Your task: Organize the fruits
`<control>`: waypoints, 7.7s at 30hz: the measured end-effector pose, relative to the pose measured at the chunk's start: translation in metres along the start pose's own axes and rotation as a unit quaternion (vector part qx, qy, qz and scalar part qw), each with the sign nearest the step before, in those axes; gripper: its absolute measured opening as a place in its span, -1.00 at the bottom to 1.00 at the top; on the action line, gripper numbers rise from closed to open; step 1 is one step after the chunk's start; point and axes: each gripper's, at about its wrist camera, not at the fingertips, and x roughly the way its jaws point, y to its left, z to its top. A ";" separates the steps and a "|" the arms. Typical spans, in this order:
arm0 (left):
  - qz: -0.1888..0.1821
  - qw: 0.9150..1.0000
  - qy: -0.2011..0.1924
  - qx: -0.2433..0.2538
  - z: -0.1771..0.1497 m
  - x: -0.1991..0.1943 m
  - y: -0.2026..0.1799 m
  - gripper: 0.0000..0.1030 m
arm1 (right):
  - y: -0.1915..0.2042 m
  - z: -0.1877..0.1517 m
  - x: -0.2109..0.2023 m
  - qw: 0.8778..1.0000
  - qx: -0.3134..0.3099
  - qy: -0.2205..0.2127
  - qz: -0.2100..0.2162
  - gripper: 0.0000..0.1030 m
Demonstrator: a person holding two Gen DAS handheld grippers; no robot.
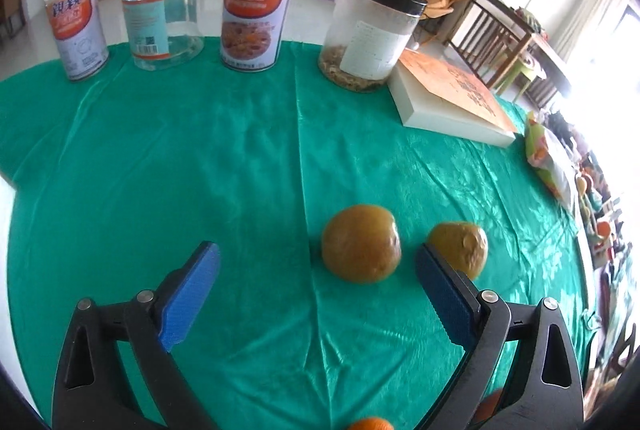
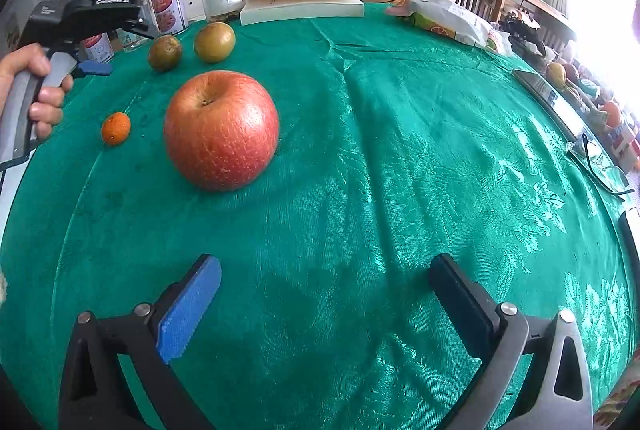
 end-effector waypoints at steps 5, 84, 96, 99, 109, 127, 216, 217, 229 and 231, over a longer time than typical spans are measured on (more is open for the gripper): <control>-0.017 1.000 0.005 -0.008 0.001 0.019 -0.004 0.48 | 0.000 0.000 0.000 1.000 0.000 0.000 0.001 1.00; 0.066 0.969 0.051 -0.232 -0.219 -0.257 0.352 -0.06 | 0.484 0.022 -0.105 0.889 -0.340 0.099 0.292 0.34; 0.135 0.973 -0.063 -0.177 -0.210 -0.303 0.305 0.62 | 0.408 0.065 -0.154 0.917 -0.259 -0.040 0.300 0.85; 0.118 0.976 -0.118 -0.141 -0.208 -0.325 0.260 0.69 | 0.352 0.069 -0.157 0.932 -0.228 -0.085 0.270 0.87; -0.018 0.990 -0.141 0.021 -0.214 -0.280 0.071 0.78 | 0.125 0.020 -0.085 0.992 -0.027 -0.082 0.089 0.90; 0.044 0.993 -0.059 0.092 -0.221 -0.112 0.043 0.78 | 0.022 -0.018 -0.028 0.991 0.125 -0.046 0.004 0.90; 0.026 0.991 -0.042 0.125 -0.137 -0.042 -0.032 0.20 | 0.046 -0.018 -0.013 0.997 0.068 0.000 -0.047 1.00; 0.032 0.989 -0.045 0.136 -0.139 -0.040 -0.033 -0.02 | 0.046 -0.018 -0.013 0.997 0.068 0.000 -0.047 1.00; 0.054 0.985 -0.035 0.161 -0.195 -0.104 0.004 -0.44 | 0.046 -0.018 -0.013 0.997 0.068 0.000 -0.047 1.00; 0.054 0.986 -0.030 0.157 -0.203 -0.112 0.012 -0.44 | 0.046 -0.018 -0.013 0.997 0.067 0.000 -0.047 1.00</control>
